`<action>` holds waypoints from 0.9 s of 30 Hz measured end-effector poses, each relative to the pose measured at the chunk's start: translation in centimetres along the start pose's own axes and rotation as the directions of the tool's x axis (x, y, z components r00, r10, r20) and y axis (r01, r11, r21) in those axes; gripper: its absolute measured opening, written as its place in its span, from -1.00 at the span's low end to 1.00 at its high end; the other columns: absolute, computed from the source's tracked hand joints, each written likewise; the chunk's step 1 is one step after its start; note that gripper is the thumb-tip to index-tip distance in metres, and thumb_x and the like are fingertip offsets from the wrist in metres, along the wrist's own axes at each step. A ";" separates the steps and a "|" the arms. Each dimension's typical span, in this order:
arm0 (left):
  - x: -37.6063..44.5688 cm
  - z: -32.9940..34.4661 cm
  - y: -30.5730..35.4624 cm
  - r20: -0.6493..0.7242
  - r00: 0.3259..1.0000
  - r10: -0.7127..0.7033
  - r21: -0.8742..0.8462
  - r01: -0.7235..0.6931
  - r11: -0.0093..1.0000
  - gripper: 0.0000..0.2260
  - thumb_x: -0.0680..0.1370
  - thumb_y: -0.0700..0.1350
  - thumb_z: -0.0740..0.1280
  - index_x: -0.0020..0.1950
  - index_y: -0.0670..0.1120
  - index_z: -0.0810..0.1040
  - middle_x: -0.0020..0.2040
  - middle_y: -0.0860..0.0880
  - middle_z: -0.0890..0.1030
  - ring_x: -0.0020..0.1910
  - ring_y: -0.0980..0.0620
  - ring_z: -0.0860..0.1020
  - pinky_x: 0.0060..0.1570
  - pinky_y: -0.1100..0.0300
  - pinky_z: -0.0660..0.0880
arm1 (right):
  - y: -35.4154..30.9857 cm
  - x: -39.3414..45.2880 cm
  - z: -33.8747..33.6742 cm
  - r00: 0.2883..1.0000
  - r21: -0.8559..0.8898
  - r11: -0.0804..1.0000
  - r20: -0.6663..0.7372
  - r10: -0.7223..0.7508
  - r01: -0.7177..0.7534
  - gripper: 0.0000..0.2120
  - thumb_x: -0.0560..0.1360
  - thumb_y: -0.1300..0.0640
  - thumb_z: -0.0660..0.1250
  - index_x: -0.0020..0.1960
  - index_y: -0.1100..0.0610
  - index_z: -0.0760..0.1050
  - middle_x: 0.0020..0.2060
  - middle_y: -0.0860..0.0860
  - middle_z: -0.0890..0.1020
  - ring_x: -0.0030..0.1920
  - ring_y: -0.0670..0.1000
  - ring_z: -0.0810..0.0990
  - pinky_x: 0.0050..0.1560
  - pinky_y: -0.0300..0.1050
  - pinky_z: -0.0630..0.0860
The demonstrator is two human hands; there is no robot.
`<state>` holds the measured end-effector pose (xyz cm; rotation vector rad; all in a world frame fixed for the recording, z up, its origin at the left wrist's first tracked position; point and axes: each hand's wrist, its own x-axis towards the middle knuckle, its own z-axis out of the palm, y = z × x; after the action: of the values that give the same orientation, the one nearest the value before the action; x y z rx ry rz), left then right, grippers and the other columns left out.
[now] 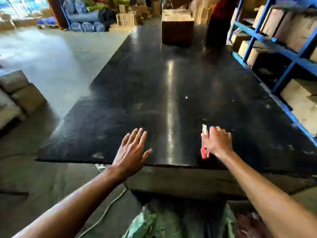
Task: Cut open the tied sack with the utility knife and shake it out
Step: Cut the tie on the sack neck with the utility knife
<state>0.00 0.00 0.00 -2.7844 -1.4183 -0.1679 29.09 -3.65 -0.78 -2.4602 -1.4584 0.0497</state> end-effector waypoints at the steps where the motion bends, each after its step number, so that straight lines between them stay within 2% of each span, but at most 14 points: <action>1: -0.1 2.5 0.0 0.033 0.999 -0.011 0.015 0.010 1.000 -0.40 0.51 0.14 0.05 0.37 -0.24 0.44 0.36 -0.23 0.49 0.37 -0.21 0.43 0.30 -0.16 0.37 | 0.8 0.4 1.8 0.997 -0.010 0.998 0.038 0.064 -0.063 -0.63 0.50 -0.03 0.22 0.08 0.28 0.49 0.11 0.27 0.56 0.15 0.29 0.50 0.15 0.15 0.37; 4: -0.7 7.4 0.3 0.165 0.986 -0.036 0.025 0.033 0.999 -0.30 0.49 0.21 -0.12 0.50 -0.18 0.23 0.51 -0.21 0.27 0.50 -0.19 0.21 0.45 -0.11 0.14 | 2.8 1.5 6.9 0.985 -0.006 0.985 0.004 0.172 -0.172 -0.48 0.47 -0.09 0.26 0.13 0.38 0.44 0.17 0.34 0.49 0.21 0.34 0.42 0.18 0.22 0.35; 6: -0.9 9.3 0.3 0.259 0.964 -0.057 0.021 0.053 0.998 -0.22 0.43 0.26 -0.26 0.56 -0.13 0.03 0.58 -0.18 0.04 0.56 -0.14 -0.01 0.50 -0.06 -0.04 | 2.8 1.7 8.5 0.983 -0.011 0.984 -0.064 0.174 -0.175 -0.50 0.46 -0.06 0.29 0.11 0.39 0.45 0.16 0.34 0.47 0.19 0.35 0.41 0.14 0.24 0.38; 7: -1.0 10.2 0.2 0.261 0.963 -0.068 0.029 0.063 0.998 -0.21 0.42 0.26 -0.28 0.56 -0.12 -0.02 0.59 -0.17 -0.01 0.57 -0.13 -0.06 0.50 -0.06 -0.06 | 2.8 1.9 9.0 0.981 0.006 0.985 -0.097 0.170 -0.171 -0.53 0.46 -0.03 0.30 0.10 0.38 0.45 0.15 0.34 0.47 0.17 0.36 0.43 0.12 0.24 0.41; 10: -1.0 10.6 -0.1 0.239 0.969 -0.069 0.029 0.064 0.998 -0.26 0.47 0.26 -0.20 0.57 -0.11 -0.06 0.59 -0.16 -0.07 0.57 -0.12 -0.11 0.51 -0.05 -0.09 | 2.4 2.2 8.7 0.976 0.168 0.968 -0.079 0.201 -0.186 -0.58 0.46 0.01 0.31 0.13 0.33 0.43 0.15 0.30 0.49 0.13 0.33 0.49 0.07 0.19 0.46; 12: -1.1 10.2 0.1 0.263 0.963 -0.065 -0.016 0.072 0.997 -0.32 0.56 0.23 -0.03 0.57 -0.09 -0.09 0.59 -0.16 -0.11 0.56 -0.11 -0.15 0.52 -0.02 -0.13 | 1.8 1.0 8.2 0.967 0.323 0.922 -0.063 0.248 -0.215 -0.58 0.41 -0.03 0.32 0.10 0.26 0.43 0.12 0.24 0.53 0.09 0.28 0.54 0.05 0.18 0.52; 13: -1.4 9.9 0.4 0.267 0.962 -0.060 -0.058 0.079 0.995 -0.34 0.58 0.19 0.05 0.57 -0.10 -0.06 0.59 -0.17 -0.10 0.56 -0.11 -0.15 0.52 -0.01 -0.13 | 1.5 -0.1 7.7 0.955 0.432 0.872 -0.069 0.287 -0.231 -0.59 0.37 -0.06 0.33 0.06 0.22 0.43 0.08 0.20 0.56 0.04 0.23 0.57 0.02 0.18 0.55; 15: -3.3 9.8 1.4 0.185 0.983 -0.002 -0.194 0.038 0.980 -0.40 0.59 0.12 0.13 0.54 -0.14 0.12 0.58 -0.22 0.03 0.56 -0.15 -0.04 0.50 -0.01 -0.02 | 0.8 -3.3 6.8 0.936 0.602 0.770 -0.102 0.337 -0.212 -0.63 0.34 -0.01 0.34 0.04 0.19 0.41 -0.01 0.11 0.58 -0.05 0.10 0.58 -0.06 0.01 0.57; 17: -7.0 11.1 2.1 0.078 0.991 0.112 -0.297 -0.084 0.951 -0.50 0.58 0.09 0.14 0.43 -0.17 0.34 0.51 -0.23 0.25 0.52 -0.17 0.15 0.44 -0.02 0.17 | 0.0 -8.2 6.6 0.922 0.670 0.726 -0.165 0.350 -0.156 -0.67 0.38 0.11 0.35 0.08 0.21 0.39 -0.15 -0.02 0.53 -0.13 0.02 0.53 -0.20 -0.21 0.48; 18: -9.0 12.3 2.3 0.065 0.986 0.153 -0.329 -0.124 0.936 -0.54 0.57 0.07 0.13 0.37 -0.16 0.40 0.47 -0.21 0.33 0.48 -0.17 0.24 0.39 -0.02 0.25 | -0.3 -10.8 7.0 0.913 0.699 0.705 -0.200 0.355 -0.120 -0.70 0.38 0.15 0.34 0.07 0.17 0.37 -0.21 -0.06 0.49 -0.20 0.06 0.52 -0.29 -0.24 0.48; 20: -12.4 15.1 2.2 0.123 0.977 0.175 -0.377 -0.117 0.919 -0.57 0.57 0.08 0.09 0.30 -0.15 0.45 0.38 -0.15 0.45 0.37 -0.13 0.38 0.29 0.00 0.36 | -0.8 -15.7 8.6 0.908 0.760 0.648 -0.236 0.347 -0.050 -0.72 0.39 0.18 0.33 0.03 0.06 0.30 -0.22 0.03 0.48 -0.33 0.17 0.56 -0.46 -0.18 0.53; 22: -14.9 18.8 1.9 0.219 0.965 0.145 -0.403 -0.046 0.914 -0.54 0.56 0.12 0.05 0.25 -0.14 0.49 0.26 -0.10 0.54 0.26 -0.11 0.47 0.19 0.05 0.41 | -0.5 -20.0 12.1 0.920 0.763 0.645 -0.219 0.324 -0.045 -0.69 0.39 0.18 0.33 0.01 -0.02 0.26 -0.21 0.10 0.51 -0.40 0.20 0.58 -0.52 -0.07 0.56; 25: -17.3 25.3 1.6 0.335 0.939 0.079 -0.413 0.071 0.908 -0.44 0.51 0.21 -0.06 0.22 -0.13 0.49 0.18 -0.11 0.59 0.19 -0.13 0.50 0.14 0.04 0.39 | 1.0 -25.6 19.4 0.951 0.758 0.630 -0.042 0.306 -0.169 -0.64 0.37 0.14 0.35 -0.04 -0.20 0.25 -0.23 0.04 0.56 -0.35 0.19 0.61 -0.32 0.22 0.58; 27: -18.5 30.5 1.6 0.378 0.924 0.054 -0.397 0.109 0.911 -0.41 0.50 0.23 -0.08 0.23 -0.12 0.47 0.18 -0.12 0.59 0.19 -0.14 0.50 0.14 0.02 0.41 | 2.5 -28.6 25.3 0.943 0.750 0.610 0.054 0.329 -0.256 -0.62 0.37 0.15 0.37 -0.01 -0.19 0.26 -0.21 0.04 0.57 -0.25 0.19 0.61 -0.20 0.26 0.56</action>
<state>-6.78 -14.04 -32.14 -3.2848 -1.6737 0.1003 12.90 -23.93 -28.95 -1.9124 -0.7271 0.5031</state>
